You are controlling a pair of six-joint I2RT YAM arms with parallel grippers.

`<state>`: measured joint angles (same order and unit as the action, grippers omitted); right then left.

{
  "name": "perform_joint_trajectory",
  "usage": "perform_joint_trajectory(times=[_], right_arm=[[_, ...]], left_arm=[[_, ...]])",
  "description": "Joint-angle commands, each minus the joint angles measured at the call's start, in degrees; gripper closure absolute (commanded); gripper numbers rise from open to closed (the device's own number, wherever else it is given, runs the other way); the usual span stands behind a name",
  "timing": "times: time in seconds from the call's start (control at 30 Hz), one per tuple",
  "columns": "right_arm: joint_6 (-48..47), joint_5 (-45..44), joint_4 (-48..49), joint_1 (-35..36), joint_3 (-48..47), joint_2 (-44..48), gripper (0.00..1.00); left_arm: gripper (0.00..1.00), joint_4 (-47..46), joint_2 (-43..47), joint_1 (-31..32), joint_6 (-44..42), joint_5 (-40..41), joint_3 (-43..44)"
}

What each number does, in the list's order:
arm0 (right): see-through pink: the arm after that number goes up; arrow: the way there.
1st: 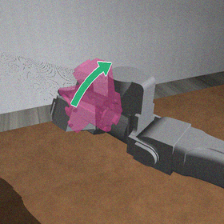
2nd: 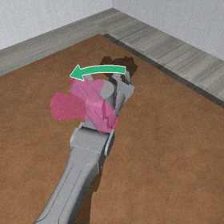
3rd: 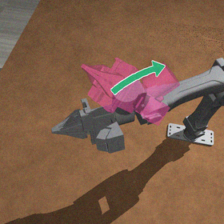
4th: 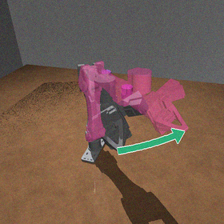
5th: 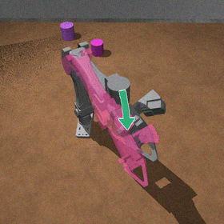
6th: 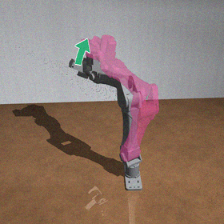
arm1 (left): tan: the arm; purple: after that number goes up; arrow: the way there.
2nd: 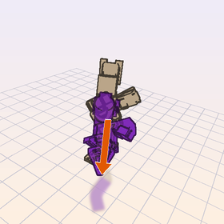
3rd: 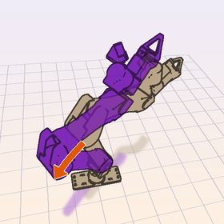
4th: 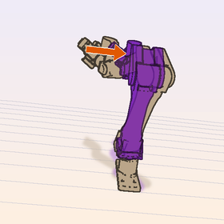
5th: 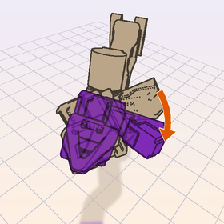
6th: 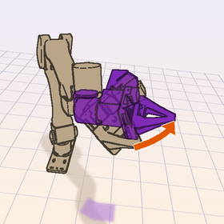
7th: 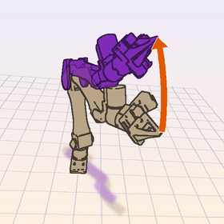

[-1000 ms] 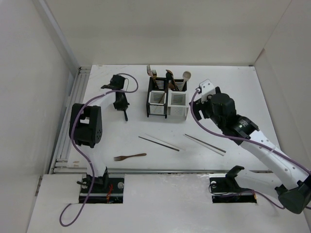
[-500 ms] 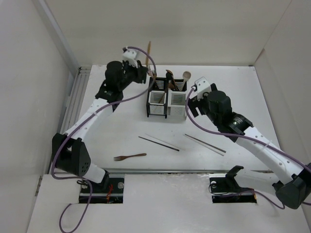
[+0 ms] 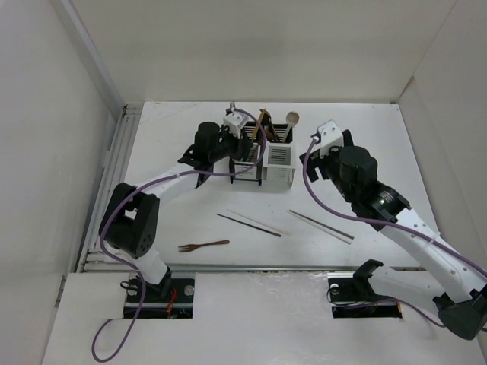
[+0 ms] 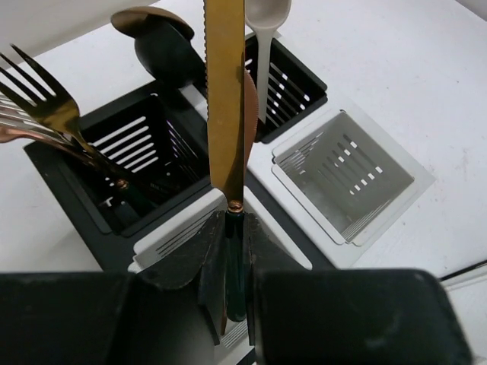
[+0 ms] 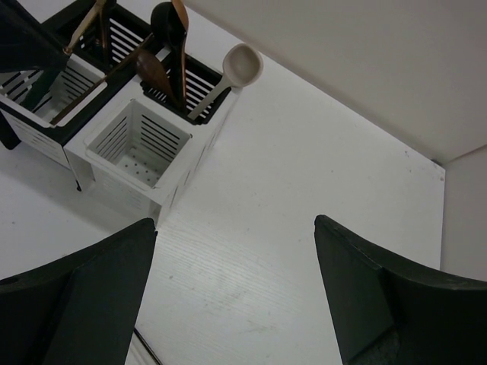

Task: Sort the eating utensils into containers

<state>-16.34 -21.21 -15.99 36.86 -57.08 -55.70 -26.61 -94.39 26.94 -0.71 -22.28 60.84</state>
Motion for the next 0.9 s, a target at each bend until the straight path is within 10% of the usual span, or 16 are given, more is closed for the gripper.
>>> perform_joint_trajectory(times=[0.0, 0.27, 0.47, 0.87], right_arm=[[-0.2, -1.1, 1.9, 0.6, 0.5, 0.7, 0.10], [-0.2, -1.6, 0.9, 0.6, 0.5, 1.2, 0.09], [-0.2, -1.6, -0.2, 0.6, -0.7, 1.7, 0.07], [-9.0, 17.9, -9.8, 3.4, -3.3, -6.7, 0.10]], left_arm=[[1.00, -8.4, 0.1, 0.4, 1.1, 1.0, -1.8], [0.98, -15.2, -1.1, 1.0, -1.3, 4.9, -5.8], [0.59, -13.2, -0.9, 1.0, -2.8, 5.6, -6.3], [0.58, 4.2, 13.4, -2.3, 5.0, 12.7, -2.0]])
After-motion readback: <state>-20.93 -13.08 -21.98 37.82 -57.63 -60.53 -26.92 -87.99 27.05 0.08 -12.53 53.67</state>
